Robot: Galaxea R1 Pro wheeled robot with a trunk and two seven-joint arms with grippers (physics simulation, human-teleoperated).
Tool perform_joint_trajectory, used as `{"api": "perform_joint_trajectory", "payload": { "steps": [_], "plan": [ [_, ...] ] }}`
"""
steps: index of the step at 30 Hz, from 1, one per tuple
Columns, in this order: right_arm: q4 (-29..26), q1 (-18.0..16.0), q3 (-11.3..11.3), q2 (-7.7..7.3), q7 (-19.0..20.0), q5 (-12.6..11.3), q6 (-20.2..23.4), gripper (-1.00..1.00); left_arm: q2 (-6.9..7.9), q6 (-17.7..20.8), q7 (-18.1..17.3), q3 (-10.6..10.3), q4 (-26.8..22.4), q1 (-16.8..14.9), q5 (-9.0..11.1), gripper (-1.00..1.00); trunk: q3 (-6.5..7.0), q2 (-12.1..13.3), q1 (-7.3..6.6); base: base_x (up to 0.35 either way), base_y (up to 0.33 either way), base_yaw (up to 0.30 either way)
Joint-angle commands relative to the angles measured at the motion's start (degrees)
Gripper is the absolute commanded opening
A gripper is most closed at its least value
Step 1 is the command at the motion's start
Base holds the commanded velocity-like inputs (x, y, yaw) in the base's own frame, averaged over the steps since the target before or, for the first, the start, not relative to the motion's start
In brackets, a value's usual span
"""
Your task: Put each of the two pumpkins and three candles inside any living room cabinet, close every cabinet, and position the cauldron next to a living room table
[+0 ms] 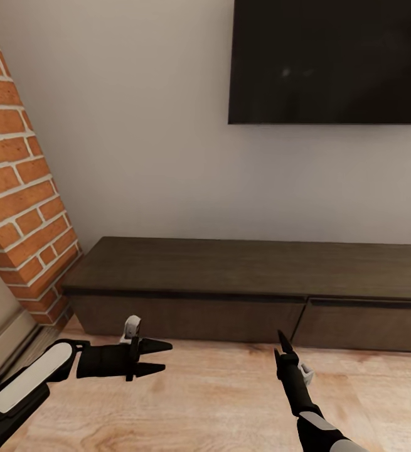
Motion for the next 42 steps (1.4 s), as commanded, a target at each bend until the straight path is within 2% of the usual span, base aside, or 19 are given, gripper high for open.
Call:
{"api": "perform_joint_trajectory", "payload": {
  "steps": [1,23,40,42],
  "plan": [
    [0.04,-0.03,0.28,-0.01,0.16,-0.26,-0.06,1.00,0.08,-0.02,-0.89,-0.25,0.03,-0.06,-0.45,1.00,-0.05,-0.02,0.01,0.153,0.000,0.000],
    [0.04,-0.03,0.28,-0.03,0.25,-0.20,-0.06,1.00,0.22,-0.10,-1.39,-0.46,-0.15,-0.06,-0.53,1.00,-0.05,-0.02,0.01,0.142,-0.017,0.000],
    [0.04,-0.03,0.28,-0.04,0.61,-0.19,-0.06,1.00,0.27,-0.09,-1.48,-0.40,0.01,-0.06,-0.44,1.00,-0.27,-0.03,0.03,0.013,-0.002,0.000],
    [0.04,-0.03,0.28,-0.06,0.66,-0.19,-0.06,1.00,0.25,-0.10,-1.48,-0.41,-0.02,-0.06,-0.44,1.00,-0.72,-0.06,0.08,0.000,0.000,0.000]
  ]
}}
